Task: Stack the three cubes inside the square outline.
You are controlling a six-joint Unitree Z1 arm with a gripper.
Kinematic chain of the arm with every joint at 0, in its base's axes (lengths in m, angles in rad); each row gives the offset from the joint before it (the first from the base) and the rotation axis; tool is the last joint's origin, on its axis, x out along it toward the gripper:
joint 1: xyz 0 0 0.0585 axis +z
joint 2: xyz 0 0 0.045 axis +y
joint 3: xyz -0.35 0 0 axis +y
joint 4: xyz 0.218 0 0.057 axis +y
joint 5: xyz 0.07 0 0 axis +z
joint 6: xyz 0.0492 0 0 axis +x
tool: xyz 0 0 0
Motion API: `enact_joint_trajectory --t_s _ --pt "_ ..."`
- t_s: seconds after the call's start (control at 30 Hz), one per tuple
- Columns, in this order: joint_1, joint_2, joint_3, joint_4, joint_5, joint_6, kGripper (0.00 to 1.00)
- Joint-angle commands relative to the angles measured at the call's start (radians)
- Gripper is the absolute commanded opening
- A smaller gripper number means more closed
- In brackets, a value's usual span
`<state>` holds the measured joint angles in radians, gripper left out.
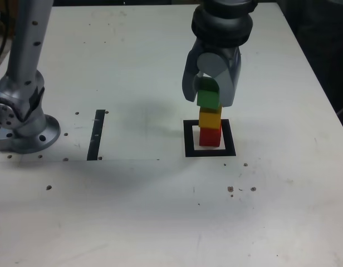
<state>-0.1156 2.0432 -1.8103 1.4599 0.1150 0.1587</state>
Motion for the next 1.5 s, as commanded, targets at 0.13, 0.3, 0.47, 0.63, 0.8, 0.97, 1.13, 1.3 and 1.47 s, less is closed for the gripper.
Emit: enact_joint_trajectory --t_s 0.13,0.3,0.47,0.63,0.8,0.97,1.13,1.3,1.47 --pt "-0.002 0.009 -0.003 -0.015 -0.015 0.0 0.21" --pt "-0.003 0.016 0.005 -0.02 -0.019 -0.001 0.34" --pt "-0.001 0.018 0.013 -0.016 -0.02 -0.002 0.73" --pt "-0.002 0.003 0.017 -0.014 -0.014 -0.013 0.96" --pt "-0.017 -0.049 0.022 -0.001 -0.007 -0.027 0.99" --pt "-0.048 -0.136 0.024 0.045 -0.007 -0.035 0.99" --pt "-0.07 -0.287 0.114 0.07 -0.007 -0.045 0.99" --pt "-0.055 -0.478 0.289 0.063 0.003 -0.049 0.99" --pt "-0.027 -0.607 0.485 0.031 0.025 -0.066 0.99"
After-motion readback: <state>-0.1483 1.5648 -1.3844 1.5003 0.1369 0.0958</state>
